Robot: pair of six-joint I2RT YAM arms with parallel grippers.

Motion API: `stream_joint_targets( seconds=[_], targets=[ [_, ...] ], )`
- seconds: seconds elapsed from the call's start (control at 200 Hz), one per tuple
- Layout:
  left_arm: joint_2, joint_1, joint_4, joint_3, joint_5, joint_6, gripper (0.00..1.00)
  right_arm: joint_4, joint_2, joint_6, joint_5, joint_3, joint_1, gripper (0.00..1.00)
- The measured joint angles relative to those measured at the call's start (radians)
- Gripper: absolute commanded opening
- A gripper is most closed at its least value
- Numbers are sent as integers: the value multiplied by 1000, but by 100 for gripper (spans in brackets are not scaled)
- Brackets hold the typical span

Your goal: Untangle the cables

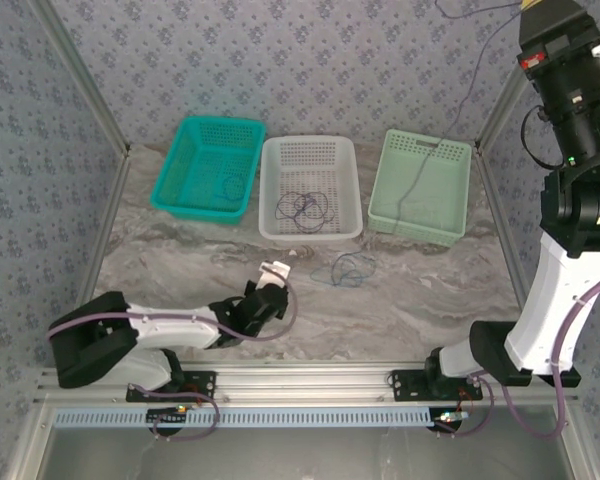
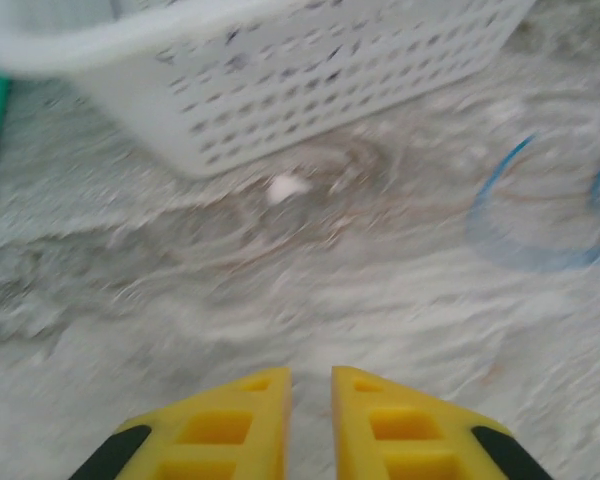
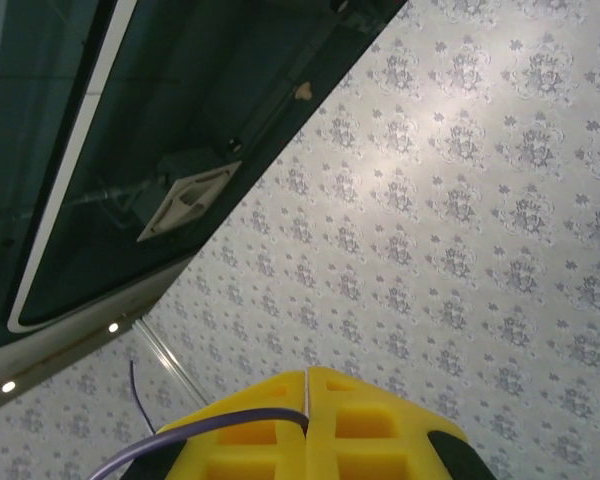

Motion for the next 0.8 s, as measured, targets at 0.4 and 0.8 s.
stream_joint_targets(
  seconds=[0.4, 0.8],
  targets=[
    [-344, 6, -3, 3, 83, 168, 99, 47, 2, 23, -94, -134, 146, 0],
    [51, 12, 140, 533, 450, 389, 99, 24, -43, -64, -110, -242, 278, 0]
  ],
)
